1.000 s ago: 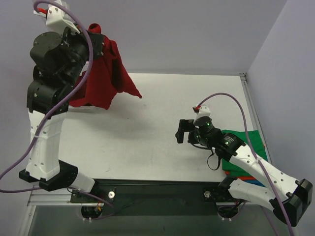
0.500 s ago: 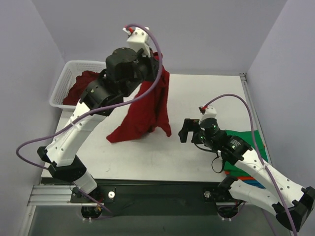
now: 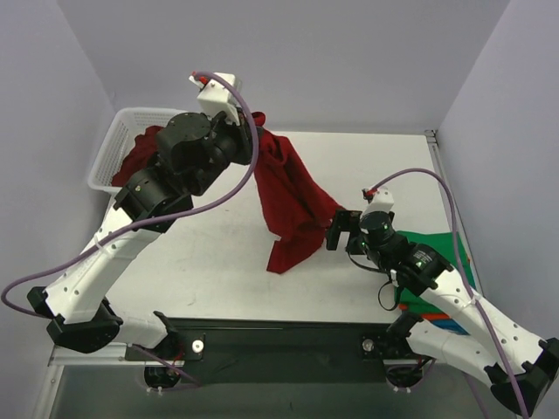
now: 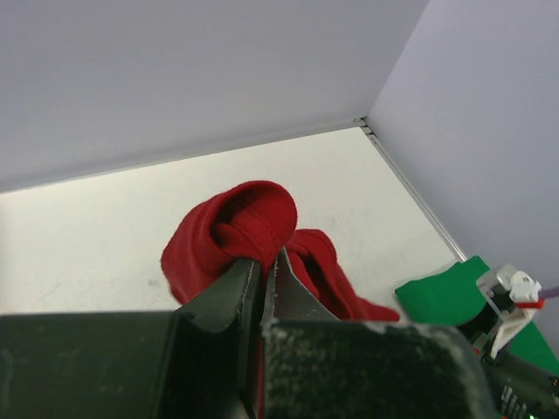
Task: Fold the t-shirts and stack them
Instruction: Move the tshirt to the center of the board
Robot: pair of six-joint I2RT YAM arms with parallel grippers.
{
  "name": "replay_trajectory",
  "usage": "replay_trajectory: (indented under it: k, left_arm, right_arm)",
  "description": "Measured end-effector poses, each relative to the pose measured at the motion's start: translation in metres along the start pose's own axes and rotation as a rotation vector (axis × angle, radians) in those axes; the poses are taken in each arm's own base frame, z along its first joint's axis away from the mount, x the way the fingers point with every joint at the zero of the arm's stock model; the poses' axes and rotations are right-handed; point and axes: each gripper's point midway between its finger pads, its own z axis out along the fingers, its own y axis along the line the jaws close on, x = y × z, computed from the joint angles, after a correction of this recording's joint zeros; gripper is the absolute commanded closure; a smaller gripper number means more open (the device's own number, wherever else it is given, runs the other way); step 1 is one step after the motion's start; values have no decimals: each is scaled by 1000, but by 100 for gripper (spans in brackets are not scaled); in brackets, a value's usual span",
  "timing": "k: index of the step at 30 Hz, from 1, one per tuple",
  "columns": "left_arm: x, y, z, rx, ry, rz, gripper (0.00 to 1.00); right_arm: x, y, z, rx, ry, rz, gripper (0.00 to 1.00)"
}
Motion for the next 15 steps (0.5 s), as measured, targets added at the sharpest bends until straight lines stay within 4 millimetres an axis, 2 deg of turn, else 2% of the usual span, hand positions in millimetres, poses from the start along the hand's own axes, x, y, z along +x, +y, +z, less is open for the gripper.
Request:
replay_trajectory:
  k: [4, 7, 11, 15]
  left_arm:
    - [-10, -9, -17, 93, -23, 17, 100]
    - [-27, -16, -33, 159, -68, 31, 100]
    - [-42, -19, -52, 203, -112, 48, 100]
    - [-49, -19, -62, 225, -132, 59, 100]
  right_arm:
    - [-7, -5, 3, 25, -26, 9, 1]
    - [-13, 4, 10, -4, -38, 11, 7]
    - [-15, 33, 21, -122, -28, 0, 8]
    - [-17, 80, 13, -284, -64, -59, 8]
